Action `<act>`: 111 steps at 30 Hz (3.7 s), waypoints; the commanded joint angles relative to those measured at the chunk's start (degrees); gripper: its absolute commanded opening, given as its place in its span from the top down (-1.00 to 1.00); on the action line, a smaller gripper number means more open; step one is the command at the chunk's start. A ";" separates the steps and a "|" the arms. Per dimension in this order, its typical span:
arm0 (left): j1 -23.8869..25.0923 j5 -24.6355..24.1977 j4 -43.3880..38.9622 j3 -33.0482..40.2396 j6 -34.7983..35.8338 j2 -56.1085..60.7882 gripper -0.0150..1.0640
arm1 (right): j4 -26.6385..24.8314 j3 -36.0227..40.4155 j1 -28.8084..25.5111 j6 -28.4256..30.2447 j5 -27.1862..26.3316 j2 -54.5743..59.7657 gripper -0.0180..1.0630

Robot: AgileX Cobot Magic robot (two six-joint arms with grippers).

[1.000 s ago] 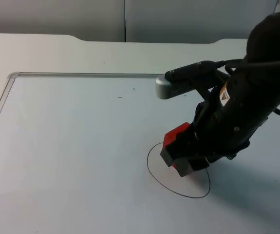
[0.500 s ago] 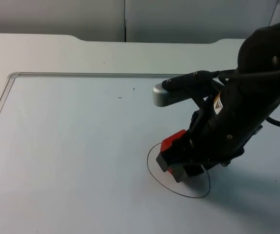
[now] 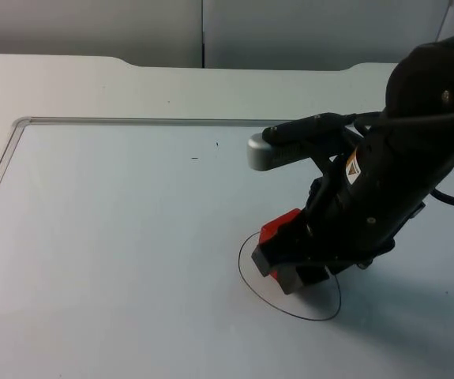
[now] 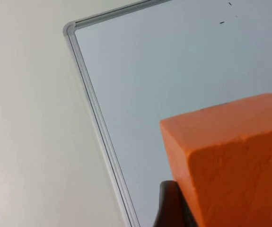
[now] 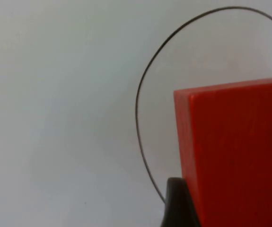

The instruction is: Pick up one cube with the left hand and another cube with the right hand. First place the cube in the right hand at the target position, then stack the cube in the left hand on top.

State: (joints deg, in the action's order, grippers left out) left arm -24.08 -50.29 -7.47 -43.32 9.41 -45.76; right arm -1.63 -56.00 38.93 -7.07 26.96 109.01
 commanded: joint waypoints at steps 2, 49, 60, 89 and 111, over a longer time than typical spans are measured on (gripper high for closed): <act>-0.25 0.83 0.33 0.07 -0.04 0.43 0.59 | -0.14 -0.22 0.15 -0.40 -0.53 -0.10 0.97; -0.25 1.15 0.33 0.07 -0.48 0.43 0.59 | -1.07 -0.22 0.15 -0.23 0.45 -12.11 -0.48; -0.25 9.12 17.46 -0.66 -17.81 -2.90 0.59 | 4.52 -0.22 0.15 -0.44 -4.91 -45.63 -0.47; -9.86 3.14 36.53 -26.98 -37.34 -52.45 0.59 | 27.38 0.00 0.15 -9.62 12.24 -61.25 -0.47; -16.31 4.83 24.68 -35.16 -31.93 -64.95 0.59 | 28.80 0.00 0.15 -10.73 10.89 -59.42 -0.47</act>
State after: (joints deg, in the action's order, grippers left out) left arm -39.91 -44.08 17.23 -76.77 -22.52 -109.57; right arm 26.70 -56.32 38.93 -17.48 38.94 49.28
